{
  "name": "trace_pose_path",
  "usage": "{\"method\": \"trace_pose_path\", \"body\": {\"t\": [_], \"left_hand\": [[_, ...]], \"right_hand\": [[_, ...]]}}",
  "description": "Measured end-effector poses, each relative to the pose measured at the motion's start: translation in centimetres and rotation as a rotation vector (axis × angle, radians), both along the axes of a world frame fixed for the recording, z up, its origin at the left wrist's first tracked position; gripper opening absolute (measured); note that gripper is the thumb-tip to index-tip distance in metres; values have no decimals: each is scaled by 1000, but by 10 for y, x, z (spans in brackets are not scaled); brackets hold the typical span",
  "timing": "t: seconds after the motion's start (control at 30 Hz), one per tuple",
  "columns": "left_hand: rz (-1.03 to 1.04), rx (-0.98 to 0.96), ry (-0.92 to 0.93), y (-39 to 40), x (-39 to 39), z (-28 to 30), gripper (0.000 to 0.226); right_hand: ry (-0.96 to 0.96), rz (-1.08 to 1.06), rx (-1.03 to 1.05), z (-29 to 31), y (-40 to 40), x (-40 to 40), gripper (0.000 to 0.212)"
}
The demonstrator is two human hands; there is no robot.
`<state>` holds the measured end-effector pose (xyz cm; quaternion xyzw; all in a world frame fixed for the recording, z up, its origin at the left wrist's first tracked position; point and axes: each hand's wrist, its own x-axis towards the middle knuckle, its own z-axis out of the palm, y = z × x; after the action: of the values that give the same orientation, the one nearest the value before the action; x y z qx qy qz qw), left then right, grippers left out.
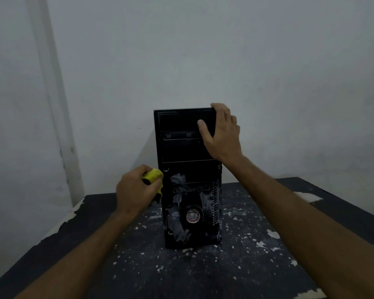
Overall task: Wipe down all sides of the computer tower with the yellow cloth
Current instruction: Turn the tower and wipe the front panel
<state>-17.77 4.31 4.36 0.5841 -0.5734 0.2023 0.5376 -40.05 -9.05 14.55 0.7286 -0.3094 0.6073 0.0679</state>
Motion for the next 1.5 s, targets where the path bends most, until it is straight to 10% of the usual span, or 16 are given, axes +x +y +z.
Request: {"method": "trace_pose_path", "body": {"t": [0.47,0.93,1.1,1.33,1.5], "left_hand": [[26,54,-520,-8,-27,-6,28],[42,-15,-355,-14,-39,19,25],[-48,150,-552,-16,-43,0,25],[-274,108,62,-9,-47,-2,32],[-562,161,428,0,-56,0,28]], "right_hand": [[6,0,6,-1,0,-2,59],[-18,22,18,-2,3,-1,59],[1,18,26,-1,4,-3,59],[-95,-54,-137,-40,28,-4,40],[109,328,54,-78,61,-8,19]]}}
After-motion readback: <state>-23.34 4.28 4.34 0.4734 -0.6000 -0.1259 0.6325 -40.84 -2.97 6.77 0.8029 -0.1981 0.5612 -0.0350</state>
